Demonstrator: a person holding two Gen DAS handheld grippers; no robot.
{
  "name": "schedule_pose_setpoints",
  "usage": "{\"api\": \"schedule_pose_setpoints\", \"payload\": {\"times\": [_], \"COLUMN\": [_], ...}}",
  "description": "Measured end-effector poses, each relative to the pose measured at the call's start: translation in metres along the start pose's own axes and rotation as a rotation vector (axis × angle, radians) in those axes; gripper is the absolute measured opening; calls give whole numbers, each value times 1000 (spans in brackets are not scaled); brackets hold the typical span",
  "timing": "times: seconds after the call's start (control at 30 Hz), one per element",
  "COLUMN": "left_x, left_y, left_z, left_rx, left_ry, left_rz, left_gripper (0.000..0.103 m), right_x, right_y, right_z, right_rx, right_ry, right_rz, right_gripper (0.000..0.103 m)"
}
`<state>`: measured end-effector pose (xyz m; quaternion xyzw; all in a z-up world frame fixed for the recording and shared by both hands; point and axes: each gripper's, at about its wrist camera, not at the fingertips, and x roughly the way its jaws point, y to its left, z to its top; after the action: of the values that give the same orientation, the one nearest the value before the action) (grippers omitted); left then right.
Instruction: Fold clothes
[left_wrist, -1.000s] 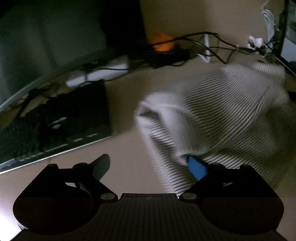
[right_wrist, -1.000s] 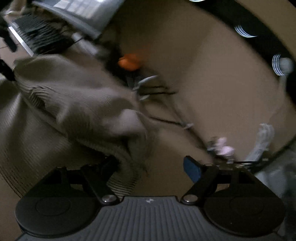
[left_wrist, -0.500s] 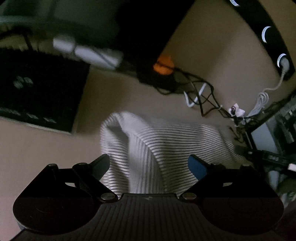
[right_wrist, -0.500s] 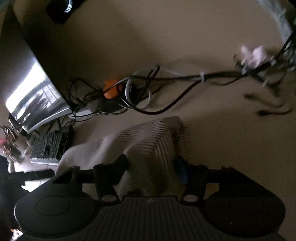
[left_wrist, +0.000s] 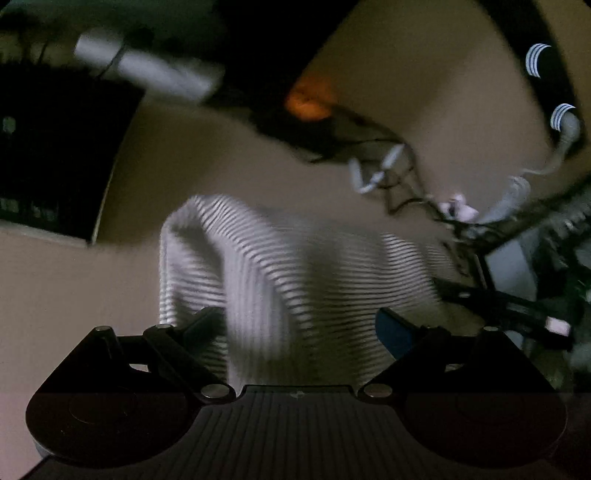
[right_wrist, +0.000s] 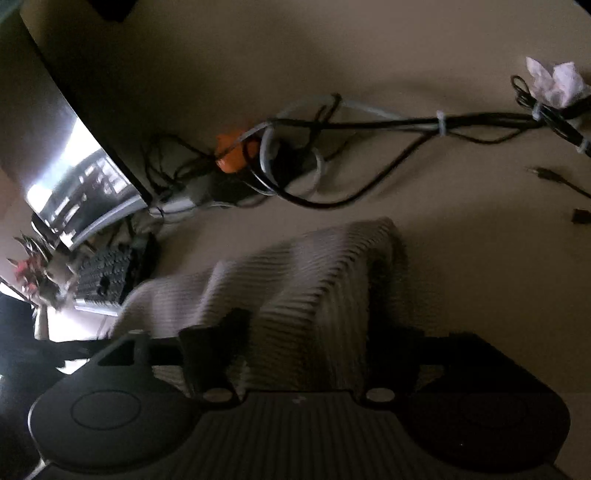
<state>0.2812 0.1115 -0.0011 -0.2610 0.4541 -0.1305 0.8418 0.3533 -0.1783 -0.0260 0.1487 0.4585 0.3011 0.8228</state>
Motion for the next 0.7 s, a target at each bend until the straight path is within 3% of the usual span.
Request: {"api": "schedule_pose_setpoints", "payload": {"times": [0.07, 0.1, 0.13, 0.17, 0.2, 0.3, 0.37, 0.47, 0.6, 0.63, 0.7], "left_x": [4, 4, 0, -7, -15, -52, -76, -87, -66, -62, -56], "left_y": [-4, -9, -14, -18, -22, -26, -30, -25, 2, 7, 15], "left_z": [-1, 0, 0, 0, 1, -3, -10, -28, -49, -52, -53], "left_rx": [-7, 16, 46, 73, 99, 127, 163, 202, 141, 123, 73], "left_ry": [-17, -23, -29, -40, -52, -81, -94, -70, 22, 35, 60], "left_rz": [11, 40, 78, 91, 98, 11, -34, -20, 28, 24, -10], "left_gripper": [91, 75, 67, 50, 40, 31, 31, 35, 60, 65, 80], "right_x": [8, 9, 7, 2, -7, -47, -68, -80, -61, -54, -48], "right_y": [9, 15, 20, 24, 27, 33, 38, 41, 31, 29, 24], "right_z": [1, 0, 0, 1, 1, 3, -3, -15, -39, -47, -57], "right_rx": [-28, -41, -54, -69, -78, -73, -88, -96, -96, -99, -85], "right_ry": [19, 27, 28, 27, 20, -11, -21, 2, 88, 106, 101], "right_rz": [7, 6, -1, -8, -5, 64, 83, 90, 17, -12, -16], "right_gripper": [76, 68, 64, 50, 32, 28, 28, 29, 54, 62, 69]}}
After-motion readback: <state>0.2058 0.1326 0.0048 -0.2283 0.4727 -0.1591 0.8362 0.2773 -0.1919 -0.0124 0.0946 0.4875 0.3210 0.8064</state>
